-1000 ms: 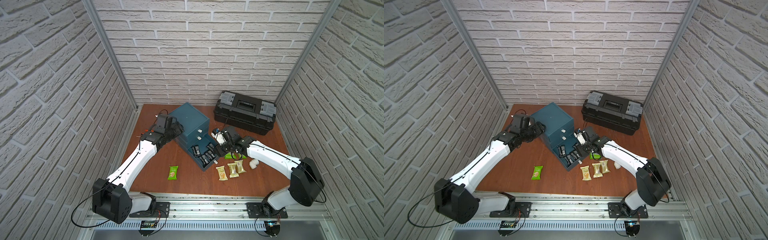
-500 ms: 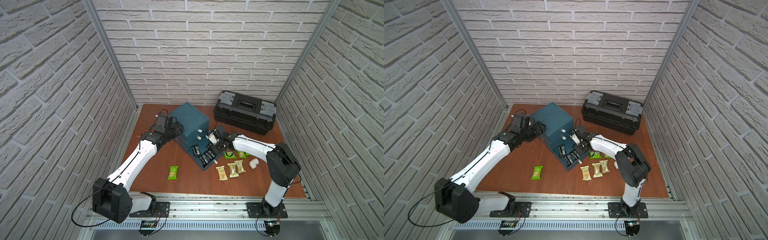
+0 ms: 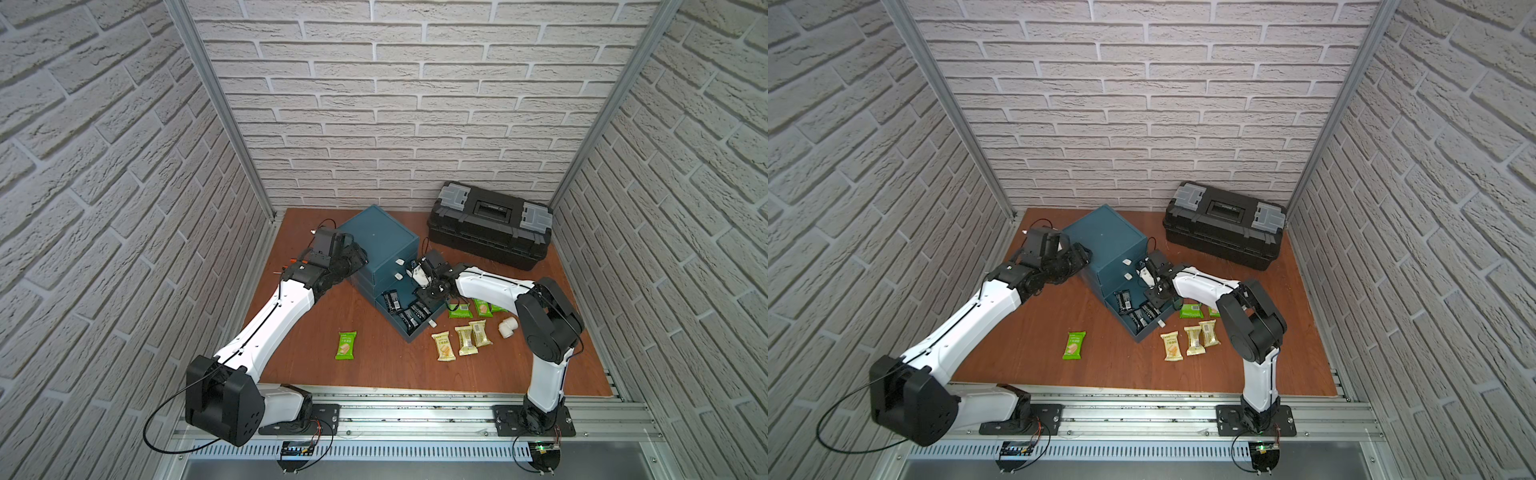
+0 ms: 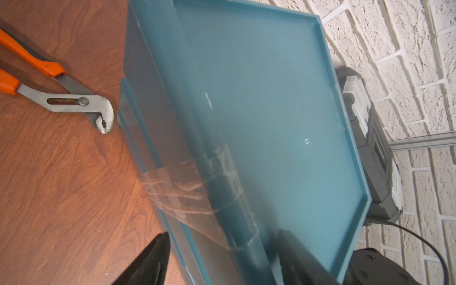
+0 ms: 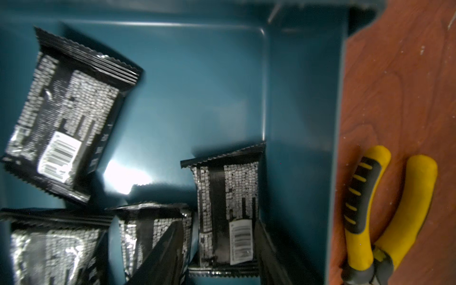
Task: Take the cookies out of the drawer
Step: Pick up the cookie from the drawer.
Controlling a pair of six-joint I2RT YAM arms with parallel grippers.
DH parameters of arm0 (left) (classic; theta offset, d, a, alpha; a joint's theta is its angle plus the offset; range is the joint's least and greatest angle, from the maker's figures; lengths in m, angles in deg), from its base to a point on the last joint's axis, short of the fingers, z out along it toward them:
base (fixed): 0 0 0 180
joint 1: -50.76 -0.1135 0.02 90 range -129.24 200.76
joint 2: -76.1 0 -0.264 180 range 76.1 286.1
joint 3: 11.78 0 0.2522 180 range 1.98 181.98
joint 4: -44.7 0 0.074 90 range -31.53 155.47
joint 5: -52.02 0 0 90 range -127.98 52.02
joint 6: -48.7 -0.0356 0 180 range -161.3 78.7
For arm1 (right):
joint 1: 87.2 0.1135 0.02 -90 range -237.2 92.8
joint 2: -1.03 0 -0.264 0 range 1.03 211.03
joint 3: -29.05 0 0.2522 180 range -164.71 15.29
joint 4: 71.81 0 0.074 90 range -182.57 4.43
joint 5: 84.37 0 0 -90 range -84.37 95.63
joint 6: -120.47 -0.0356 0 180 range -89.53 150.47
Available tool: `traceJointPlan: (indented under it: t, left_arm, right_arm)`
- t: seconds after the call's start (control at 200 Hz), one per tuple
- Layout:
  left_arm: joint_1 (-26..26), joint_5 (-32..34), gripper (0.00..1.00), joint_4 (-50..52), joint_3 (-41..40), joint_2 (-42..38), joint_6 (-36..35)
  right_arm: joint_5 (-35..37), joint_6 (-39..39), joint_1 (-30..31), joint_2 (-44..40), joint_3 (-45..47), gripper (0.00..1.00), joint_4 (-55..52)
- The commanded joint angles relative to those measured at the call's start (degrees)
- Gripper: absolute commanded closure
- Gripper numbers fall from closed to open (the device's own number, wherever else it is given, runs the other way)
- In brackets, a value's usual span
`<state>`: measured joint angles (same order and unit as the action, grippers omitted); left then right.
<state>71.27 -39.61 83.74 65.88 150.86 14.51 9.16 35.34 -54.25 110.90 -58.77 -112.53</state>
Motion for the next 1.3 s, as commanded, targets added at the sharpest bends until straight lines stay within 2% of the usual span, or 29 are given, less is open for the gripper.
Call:
traceJointPlan:
  t: [0.0, 0.215, 0.605, 0.865, 1.29]
  left_arm:
    - [-0.72, 1.13, 0.27, 4.52, -1.31, 1.91, -0.18]
    - [-0.72, 1.1, 0.28, 4.47, -1.28, 1.91, -0.22]
    - [-0.73, 1.09, 0.29, 4.25, -1.41, 1.96, -0.09]
    - [-0.72, 0.85, 0.29, 4.08, -1.67, 2.0, 0.0]
    - [-0.69, 0.93, 0.29, 4.1, -1.54, 1.98, 0.02]
  right_arm:
    - [2.79, -0.9, -0.35, 0.67, -1.24, 0.5, 0.58]
    - [2.61, -1.55, -0.17, 1.73, -1.67, 0.55, -0.37]
    - [-7.02, -2.34, 0.89, -0.72, 1.21, 0.58, 2.33]
    - [0.27, -5.51, 0.27, 0.24, 0.12, 0.55, 2.28]
    - [-0.72, -5.39, 0.36, 5.48, -2.84, 0.51, 1.22]
